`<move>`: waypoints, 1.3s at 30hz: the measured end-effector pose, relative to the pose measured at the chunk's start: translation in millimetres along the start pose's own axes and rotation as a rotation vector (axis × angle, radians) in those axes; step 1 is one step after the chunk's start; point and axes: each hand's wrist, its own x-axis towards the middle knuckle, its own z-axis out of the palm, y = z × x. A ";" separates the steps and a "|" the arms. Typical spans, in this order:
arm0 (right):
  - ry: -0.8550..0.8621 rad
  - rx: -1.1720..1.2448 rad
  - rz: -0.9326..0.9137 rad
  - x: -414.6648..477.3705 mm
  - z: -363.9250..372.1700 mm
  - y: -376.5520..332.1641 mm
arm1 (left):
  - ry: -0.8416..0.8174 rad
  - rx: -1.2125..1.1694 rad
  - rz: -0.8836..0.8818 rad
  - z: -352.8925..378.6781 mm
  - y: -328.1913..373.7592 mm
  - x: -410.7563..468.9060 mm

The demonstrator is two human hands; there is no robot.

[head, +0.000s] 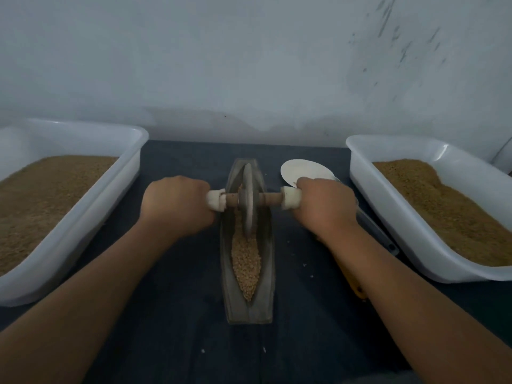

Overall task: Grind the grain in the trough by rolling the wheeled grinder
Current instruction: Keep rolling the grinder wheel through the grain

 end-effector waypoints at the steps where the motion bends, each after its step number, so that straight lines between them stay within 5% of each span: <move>1: -0.006 -0.001 0.005 3.4 -0.6 -0.7 | -0.007 -0.008 -0.011 -0.3 0.3 1.6; 12: 0.049 0.051 -0.183 -55.9 -22.8 12.2 | 0.103 0.026 0.086 -2.1 -5.8 -64.5; 21: -0.013 -0.002 0.010 3.7 -2.1 -2.2 | 0.029 -0.018 -0.017 0.1 0.4 1.9; 25: -0.091 0.044 -0.051 -14.3 -12.0 4.2 | -0.049 -0.023 0.009 -8.3 -2.6 -13.4; 32: -0.025 0.078 -0.141 -51.4 -19.0 13.9 | 0.132 0.102 0.110 0.2 -8.2 -54.3; 39: -0.008 -0.012 0.009 15.7 -3.2 -2.4 | -0.037 -0.060 -0.042 -1.8 0.3 12.8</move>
